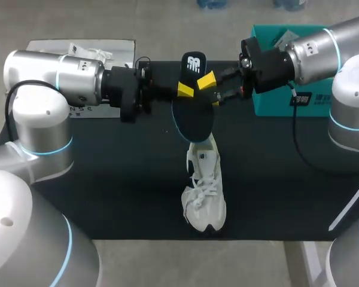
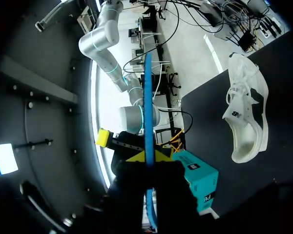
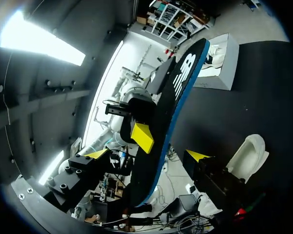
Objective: Take the shoe out of the shoebox, open the shoe tongue, remove and reinsert the insole, then place the shoe into the shoebox
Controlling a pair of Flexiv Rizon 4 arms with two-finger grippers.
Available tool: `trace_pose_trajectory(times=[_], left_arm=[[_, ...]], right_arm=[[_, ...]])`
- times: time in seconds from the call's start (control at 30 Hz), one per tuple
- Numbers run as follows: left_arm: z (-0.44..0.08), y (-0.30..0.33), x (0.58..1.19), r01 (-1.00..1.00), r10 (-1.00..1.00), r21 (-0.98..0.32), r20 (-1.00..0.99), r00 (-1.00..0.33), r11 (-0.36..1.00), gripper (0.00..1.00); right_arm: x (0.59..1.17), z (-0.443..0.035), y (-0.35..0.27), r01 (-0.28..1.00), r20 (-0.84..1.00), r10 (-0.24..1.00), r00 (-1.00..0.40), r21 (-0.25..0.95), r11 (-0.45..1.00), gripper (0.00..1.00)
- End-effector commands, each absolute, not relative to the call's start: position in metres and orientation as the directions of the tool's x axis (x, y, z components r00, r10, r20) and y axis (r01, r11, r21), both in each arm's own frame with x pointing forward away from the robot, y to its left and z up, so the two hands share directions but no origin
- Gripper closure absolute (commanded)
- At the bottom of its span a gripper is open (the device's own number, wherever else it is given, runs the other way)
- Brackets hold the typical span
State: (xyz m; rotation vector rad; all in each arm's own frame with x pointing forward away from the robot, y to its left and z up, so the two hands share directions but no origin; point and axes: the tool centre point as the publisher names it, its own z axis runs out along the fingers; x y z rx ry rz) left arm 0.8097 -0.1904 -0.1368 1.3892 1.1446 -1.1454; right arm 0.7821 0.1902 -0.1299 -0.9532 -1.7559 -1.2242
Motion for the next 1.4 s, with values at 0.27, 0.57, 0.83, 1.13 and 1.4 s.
trace_pose_trajectory(times=[0.27, 0.57, 0.83, 1.13, 1.4], left_arm=[[-0.138, -0.191, 0.809, 0.990, 0.079, 0.111, -0.990, 0.119, -0.090, 1.00], [-0.138, -0.191, 0.809, 0.990, 0.079, 0.111, -0.990, 0.119, -0.090, 1.00], [-0.138, -0.191, 0.809, 0.990, 0.079, 0.111, -0.990, 0.119, -0.090, 1.00], [-0.133, -0.176, 0.801, 0.994, 0.167, -0.078, -0.984, -0.064, -0.080, 0.00], [-0.146, -0.139, 0.786, 0.922, 0.262, -0.384, -0.895, -0.360, -0.046, 0.00]], right_arm=[[0.784, -0.137, 0.194, 0.893, 0.903, 0.137, -0.408, 0.364, 0.264, 1.00], [0.785, -0.140, 0.197, 0.890, 0.904, 0.123, -0.409, 0.365, 0.272, 1.00], [0.788, -0.133, 0.191, 0.878, 0.887, 0.128, -0.444, 0.402, 0.261, 1.00], [0.797, -0.130, 0.172, 0.871, 0.860, 0.189, -0.473, 0.425, 0.247, 1.00], [0.812, -0.130, 0.157, 0.858, 0.840, 0.212, -0.500, 0.449, 0.248, 1.00]])
